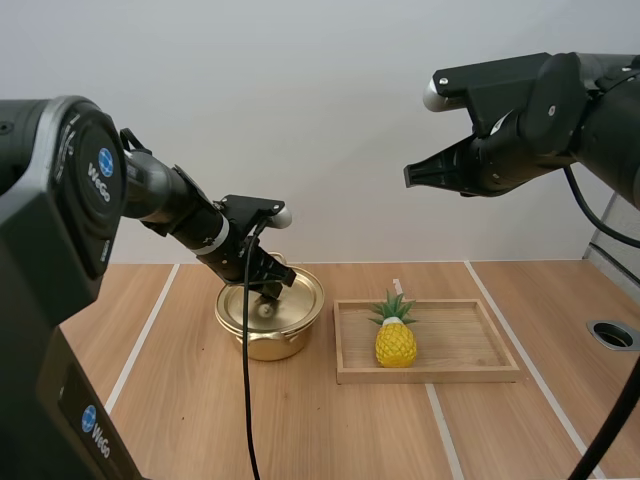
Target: Open the pot, put the pineapple inside, and close it
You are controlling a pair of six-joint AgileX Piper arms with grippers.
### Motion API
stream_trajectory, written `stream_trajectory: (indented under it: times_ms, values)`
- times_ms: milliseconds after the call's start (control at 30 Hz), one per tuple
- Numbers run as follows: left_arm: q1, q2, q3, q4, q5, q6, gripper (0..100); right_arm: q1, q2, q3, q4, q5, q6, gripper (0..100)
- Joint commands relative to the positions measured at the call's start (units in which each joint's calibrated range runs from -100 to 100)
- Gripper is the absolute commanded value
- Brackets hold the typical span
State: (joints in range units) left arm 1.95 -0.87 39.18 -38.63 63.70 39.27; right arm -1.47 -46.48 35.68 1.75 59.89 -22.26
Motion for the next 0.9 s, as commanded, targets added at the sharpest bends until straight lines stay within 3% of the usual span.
stream_trajectory:
  times_ms: [0,300,533,867]
  values:
    - [-0.20,-0.4,-0.1,-0.4,-2.3,-0.4,0,-0.3,-0.2,0.2,0.1,-0.6,-0.5,0]
    - [-0.20,-8.6,-4.0,-0.9,-9.0,-0.7,0,-0.3,-0.2,0.2,0.1,-0.6,-0.5,0]
    - [-0.20,-16.9,-8.7,-8.1,-13.4,-0.7,0,-0.3,-0.2,0.2,0.1,-0.6,-0.5,0]
    - [-0.11,-27.9,-11.1,-9.2,-29.2,-0.7,0,-0.3,-0.2,0.2,0.1,-0.6,-0.5,0]
